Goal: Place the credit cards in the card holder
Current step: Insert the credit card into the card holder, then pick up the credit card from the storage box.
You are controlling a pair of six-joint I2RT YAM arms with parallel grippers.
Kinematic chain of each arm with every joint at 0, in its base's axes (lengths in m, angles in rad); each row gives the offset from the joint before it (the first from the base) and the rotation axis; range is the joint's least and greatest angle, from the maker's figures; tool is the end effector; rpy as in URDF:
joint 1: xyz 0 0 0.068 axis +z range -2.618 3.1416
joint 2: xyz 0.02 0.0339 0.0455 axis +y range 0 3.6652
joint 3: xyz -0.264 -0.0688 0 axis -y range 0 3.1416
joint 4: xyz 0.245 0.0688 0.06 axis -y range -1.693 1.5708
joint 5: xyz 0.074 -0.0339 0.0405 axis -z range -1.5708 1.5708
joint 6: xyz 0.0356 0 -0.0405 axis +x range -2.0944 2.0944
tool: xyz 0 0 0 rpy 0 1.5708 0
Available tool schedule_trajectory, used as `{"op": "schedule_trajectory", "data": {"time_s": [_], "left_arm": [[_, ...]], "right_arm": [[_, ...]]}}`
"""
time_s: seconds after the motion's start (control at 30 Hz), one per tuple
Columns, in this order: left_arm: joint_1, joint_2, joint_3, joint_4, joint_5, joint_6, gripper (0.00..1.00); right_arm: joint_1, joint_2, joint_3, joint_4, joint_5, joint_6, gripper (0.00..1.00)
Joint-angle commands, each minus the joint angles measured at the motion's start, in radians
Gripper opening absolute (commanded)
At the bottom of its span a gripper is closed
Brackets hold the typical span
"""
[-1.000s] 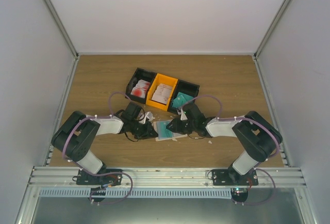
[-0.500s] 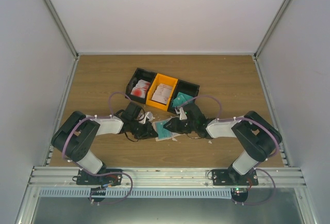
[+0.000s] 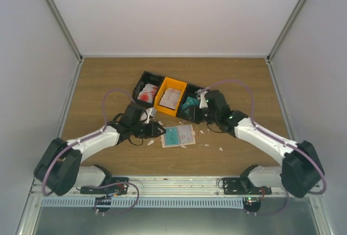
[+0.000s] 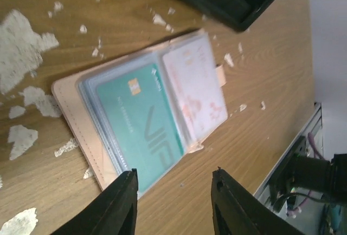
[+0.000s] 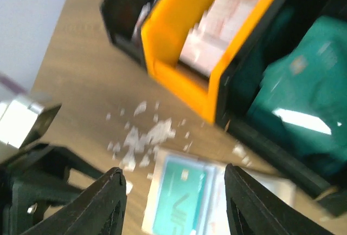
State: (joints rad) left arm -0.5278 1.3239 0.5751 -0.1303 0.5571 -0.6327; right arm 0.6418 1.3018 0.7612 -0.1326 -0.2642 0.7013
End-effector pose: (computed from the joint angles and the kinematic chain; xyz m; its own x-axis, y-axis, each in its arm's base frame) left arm 0.1998 -0.1383 0.1664 -0.9616 -0.0204 -0.2736 0.1862 0.6837 -0.7056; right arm 0.2151 0.1724 0.2258 -0.8599 0.1349 -0.4923 -0.2442 0.7382 0.6288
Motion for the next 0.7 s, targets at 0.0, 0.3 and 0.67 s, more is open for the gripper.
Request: {"op": "schedule_trajectory", "data": {"time_s": [0.0,0.3,0.67], "left_arm": [[-0.003,-0.115,0.014,-0.002,-0.125,-0.004,0.45],[-0.001,-0.257,0.012,0.026,-0.155,-0.057,0.64],[0.000,-0.260,0.014,0.036,-0.147,-0.057,0.65]], "right_arm": [[-0.072,-0.092,0.154,-0.315,0.146,-0.231,0.54],[-0.155,0.079,0.447,-0.558,0.147,-0.476,0.61],[-0.180,0.353,0.548,-0.527,0.121,-0.577,0.56]]}}
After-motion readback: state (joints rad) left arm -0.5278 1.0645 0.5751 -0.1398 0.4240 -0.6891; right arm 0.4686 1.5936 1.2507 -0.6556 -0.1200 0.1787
